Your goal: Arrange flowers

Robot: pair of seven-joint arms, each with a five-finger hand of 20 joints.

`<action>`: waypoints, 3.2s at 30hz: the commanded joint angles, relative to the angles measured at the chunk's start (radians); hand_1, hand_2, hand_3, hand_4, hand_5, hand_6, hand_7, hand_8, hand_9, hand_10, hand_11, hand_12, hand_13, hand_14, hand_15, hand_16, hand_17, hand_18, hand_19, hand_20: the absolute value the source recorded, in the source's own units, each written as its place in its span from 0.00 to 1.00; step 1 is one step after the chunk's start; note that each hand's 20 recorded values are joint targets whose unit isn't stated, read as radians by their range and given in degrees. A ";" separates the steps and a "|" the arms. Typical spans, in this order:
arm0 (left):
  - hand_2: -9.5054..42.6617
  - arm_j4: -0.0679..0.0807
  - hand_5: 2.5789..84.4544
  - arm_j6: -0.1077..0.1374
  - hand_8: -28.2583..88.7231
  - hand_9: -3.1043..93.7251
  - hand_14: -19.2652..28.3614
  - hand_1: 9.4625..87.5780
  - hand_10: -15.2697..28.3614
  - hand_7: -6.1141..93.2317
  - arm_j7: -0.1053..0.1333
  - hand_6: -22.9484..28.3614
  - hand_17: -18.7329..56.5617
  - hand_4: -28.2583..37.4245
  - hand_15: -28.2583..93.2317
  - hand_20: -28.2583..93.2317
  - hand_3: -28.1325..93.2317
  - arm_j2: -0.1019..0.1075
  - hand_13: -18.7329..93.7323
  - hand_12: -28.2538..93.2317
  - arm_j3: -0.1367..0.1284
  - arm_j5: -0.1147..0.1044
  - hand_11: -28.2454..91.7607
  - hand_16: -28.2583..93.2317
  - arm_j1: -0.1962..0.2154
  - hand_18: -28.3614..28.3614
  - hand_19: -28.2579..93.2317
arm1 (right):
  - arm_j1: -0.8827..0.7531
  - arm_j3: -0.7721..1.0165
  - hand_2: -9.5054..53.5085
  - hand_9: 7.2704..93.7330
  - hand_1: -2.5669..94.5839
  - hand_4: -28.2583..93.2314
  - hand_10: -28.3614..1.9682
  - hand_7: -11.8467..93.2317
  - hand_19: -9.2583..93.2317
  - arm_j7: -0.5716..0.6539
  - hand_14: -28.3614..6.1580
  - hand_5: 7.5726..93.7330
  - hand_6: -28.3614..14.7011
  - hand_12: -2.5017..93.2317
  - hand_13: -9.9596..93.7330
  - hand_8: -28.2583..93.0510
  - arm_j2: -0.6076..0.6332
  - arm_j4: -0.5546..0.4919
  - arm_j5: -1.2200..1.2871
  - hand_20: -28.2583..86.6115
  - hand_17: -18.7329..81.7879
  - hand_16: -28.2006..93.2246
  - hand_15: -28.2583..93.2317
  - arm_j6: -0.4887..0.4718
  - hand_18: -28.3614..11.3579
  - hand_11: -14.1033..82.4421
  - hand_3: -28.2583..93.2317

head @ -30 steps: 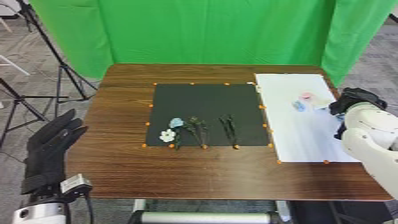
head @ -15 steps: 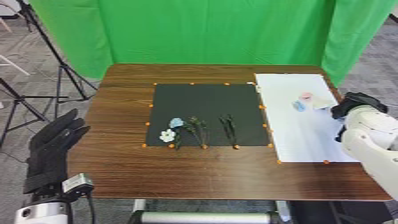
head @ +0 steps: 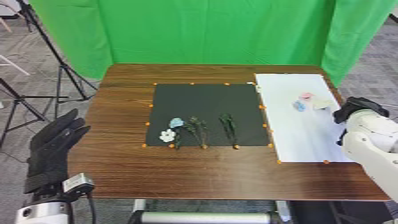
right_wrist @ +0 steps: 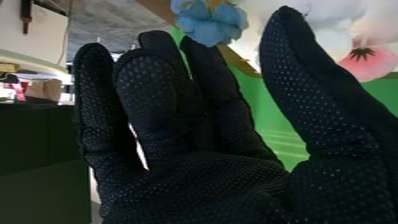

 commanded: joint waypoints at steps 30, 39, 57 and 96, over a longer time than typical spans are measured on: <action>0.26 0.006 0.44 -0.006 0.15 0.37 0.94 0.23 0.78 0.23 -0.003 0.64 0.11 0.15 0.75 0.26 0.92 -0.001 0.37 0.28 0.004 0.002 0.55 0.09 -0.001 0.86 0.70 | 0.064 -0.241 0.01 0.91 0.64 0.00 0.72 0.45 1.00 0.036 0.71 0.76 0.63 0.40 0.86 0.25 0.055 0.053 -0.159 0.25 0.61 0.40 0.86 0.259 0.28 0.31 0.85; 0.26 0.002 0.44 0.000 0.15 0.37 0.94 0.23 0.78 0.23 0.001 0.64 0.11 0.15 0.75 0.26 0.92 0.002 0.37 0.28 -0.002 -0.003 0.55 0.09 0.007 0.86 0.69 | 0.109 -0.282 0.00 0.92 0.63 0.00 0.73 0.46 1.00 -0.003 0.71 0.77 0.64 0.41 0.87 0.25 0.074 -0.010 -0.209 0.26 0.61 0.41 0.86 0.344 0.28 0.31 0.86; 0.26 -0.009 0.44 0.015 0.15 0.37 0.94 0.22 0.78 0.23 0.000 0.64 0.11 0.15 0.75 0.27 0.92 0.013 0.37 0.28 -0.015 -0.009 0.54 0.09 0.028 0.86 0.69 | 0.350 -0.486 0.00 0.93 0.63 0.00 0.74 0.45 1.00 -0.183 0.72 0.78 0.64 0.42 0.87 0.25 0.004 -0.190 -0.230 0.27 0.62 0.42 0.86 0.383 0.27 0.31 0.86; 0.25 0.008 0.44 -0.047 0.16 0.35 0.96 0.23 0.79 0.22 -0.079 0.65 0.11 0.16 0.76 0.26 0.91 -0.032 0.35 0.29 -0.028 0.056 0.55 0.09 -0.027 0.86 0.70 | 0.524 -0.860 0.00 0.93 0.63 0.00 0.75 0.45 1.00 -0.272 0.72 0.77 0.64 0.43 0.87 0.26 -0.433 -0.058 -0.285 0.27 0.61 0.42 0.85 0.318 0.28 0.31 0.87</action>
